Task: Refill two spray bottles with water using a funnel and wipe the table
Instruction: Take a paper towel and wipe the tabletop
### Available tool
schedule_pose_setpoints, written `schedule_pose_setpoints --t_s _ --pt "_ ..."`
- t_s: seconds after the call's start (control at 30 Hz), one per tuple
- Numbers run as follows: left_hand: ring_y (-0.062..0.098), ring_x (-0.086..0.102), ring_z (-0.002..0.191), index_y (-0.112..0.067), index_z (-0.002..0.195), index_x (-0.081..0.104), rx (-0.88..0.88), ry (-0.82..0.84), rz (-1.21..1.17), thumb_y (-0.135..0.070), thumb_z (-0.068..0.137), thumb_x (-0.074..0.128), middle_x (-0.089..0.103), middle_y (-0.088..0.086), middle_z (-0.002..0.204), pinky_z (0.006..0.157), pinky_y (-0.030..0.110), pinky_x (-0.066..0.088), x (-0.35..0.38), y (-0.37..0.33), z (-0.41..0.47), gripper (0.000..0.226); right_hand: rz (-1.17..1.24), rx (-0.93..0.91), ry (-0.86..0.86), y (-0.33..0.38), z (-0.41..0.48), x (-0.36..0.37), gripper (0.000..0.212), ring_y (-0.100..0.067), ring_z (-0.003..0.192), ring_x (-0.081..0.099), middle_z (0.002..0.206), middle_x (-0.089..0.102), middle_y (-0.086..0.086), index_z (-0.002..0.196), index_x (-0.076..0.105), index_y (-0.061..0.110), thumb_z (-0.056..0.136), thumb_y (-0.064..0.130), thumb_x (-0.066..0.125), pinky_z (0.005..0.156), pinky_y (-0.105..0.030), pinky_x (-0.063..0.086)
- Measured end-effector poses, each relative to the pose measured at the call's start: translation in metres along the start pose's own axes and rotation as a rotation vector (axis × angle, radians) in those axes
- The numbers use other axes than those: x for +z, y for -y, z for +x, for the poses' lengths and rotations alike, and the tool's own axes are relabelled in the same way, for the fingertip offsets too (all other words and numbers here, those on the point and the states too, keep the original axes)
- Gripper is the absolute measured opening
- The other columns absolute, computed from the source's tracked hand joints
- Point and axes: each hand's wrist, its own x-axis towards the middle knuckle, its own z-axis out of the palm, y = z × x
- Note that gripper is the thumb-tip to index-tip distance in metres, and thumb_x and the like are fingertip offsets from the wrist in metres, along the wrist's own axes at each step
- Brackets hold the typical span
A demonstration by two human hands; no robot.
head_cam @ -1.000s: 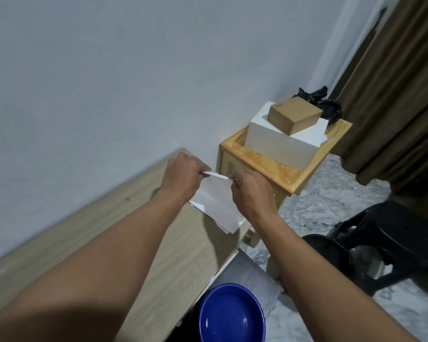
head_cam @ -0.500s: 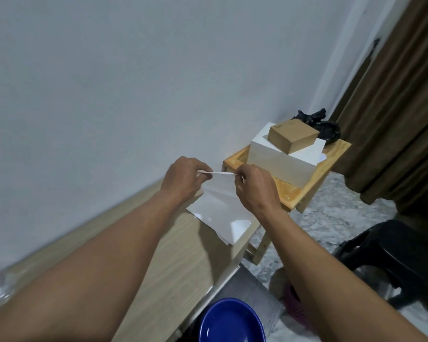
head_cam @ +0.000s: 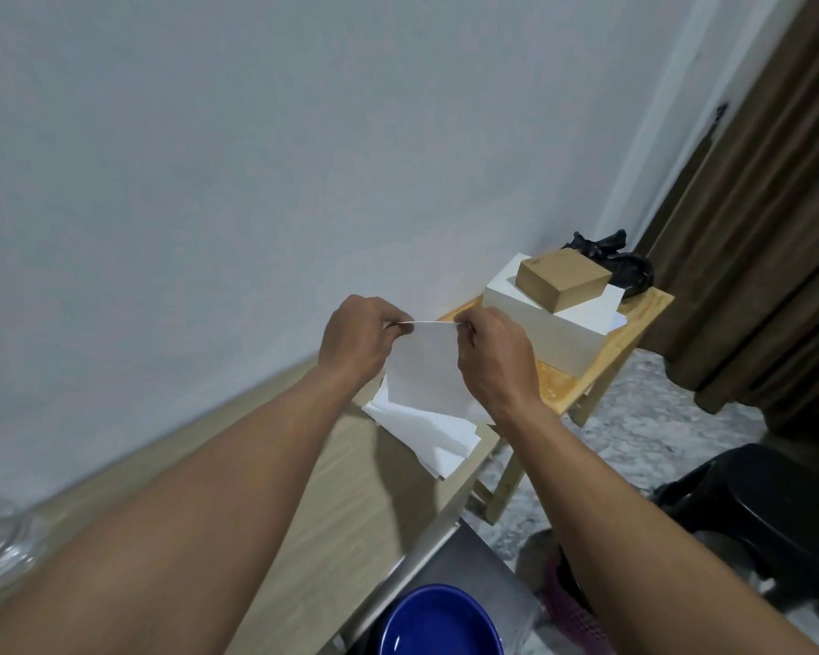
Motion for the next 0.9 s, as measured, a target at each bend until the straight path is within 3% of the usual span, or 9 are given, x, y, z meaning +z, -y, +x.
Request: schedule_pose_setpoints --t_s 0.13,0.27,0.4,0.53,0.6,0.73,0.9 --pt "0.009 0.065 0.103 -0.028 0.096 0.080 -0.028 0.024 -0.085 -0.025 0.092 0.070 0.076 -0.014 0.103 0.091 0.027 0.050 -0.005 -0.005 0.003 0.012 -0.021 0.002 0.056 0.005 0.005 -0.010 0.025 -0.024 0.092 0.061 0.103 0.070 -0.001 0.110 0.072 0.016 0.100 0.015 0.049 0.067 -0.031 0.039" --pt "0.006 0.066 0.103 -0.028 0.096 0.080 -0.098 0.036 -0.193 -0.024 0.091 0.070 0.076 -0.016 0.100 0.094 0.025 0.051 -0.026 -0.004 0.001 0.012 -0.005 0.023 0.089 0.013 0.009 -0.020 0.025 -0.024 0.099 0.064 0.109 0.073 0.001 0.114 0.072 0.021 0.101 0.020 0.051 0.075 -0.035 0.051" --pt "-0.002 0.066 0.097 -0.028 0.094 0.081 -0.155 -0.001 -0.284 -0.024 0.091 0.071 0.076 -0.018 0.095 0.087 0.017 0.049 -0.058 0.003 -0.010 0.011 0.094 -0.026 0.118 0.037 0.011 -0.026 0.022 -0.021 0.098 0.068 0.108 0.077 0.003 0.114 0.075 0.023 0.101 0.022 0.058 0.081 -0.037 0.056" --pt "-0.018 0.063 0.077 -0.026 0.095 0.080 -0.193 -0.061 -0.333 -0.023 0.090 0.072 0.074 -0.022 0.089 0.067 0.001 0.042 -0.100 0.014 -0.034 0.010 0.176 -0.089 0.194 0.069 0.012 -0.026 0.022 -0.020 0.102 0.069 0.112 0.077 0.002 0.116 0.077 0.022 0.100 0.020 0.061 0.087 -0.036 0.056" --pt "-0.020 0.061 0.076 -0.026 0.095 0.080 -0.215 -0.098 -0.338 -0.022 0.090 0.072 0.073 -0.023 0.089 0.064 -0.001 0.041 -0.122 0.021 -0.052 0.010 0.217 -0.131 0.248 0.089 0.009 -0.025 0.022 -0.020 0.102 0.069 0.111 0.077 0.003 0.115 0.077 0.022 0.100 0.018 0.061 0.087 -0.033 0.054" --pt "-0.009 0.064 0.084 -0.029 0.098 0.080 -0.277 -0.180 -0.315 -0.025 0.093 0.069 0.075 -0.018 0.096 0.065 0.009 0.044 -0.176 0.039 -0.100 0.013 0.310 -0.226 0.360 0.143 -0.007 -0.015 0.023 -0.014 0.098 0.069 0.107 0.077 0.004 0.113 0.079 0.021 0.099 0.014 0.061 0.084 -0.026 0.053" --pt "-0.008 0.064 0.095 -0.036 0.094 0.079 -0.323 -0.302 -0.279 -0.027 0.093 0.069 0.075 -0.020 0.097 0.067 0.000 0.044 -0.251 0.068 -0.172 0.014 0.378 -0.358 0.477 0.222 -0.041 0.000 0.022 -0.007 0.088 0.066 0.094 0.074 0.011 0.111 0.079 0.022 0.098 0.016 0.063 0.067 -0.004 0.042"
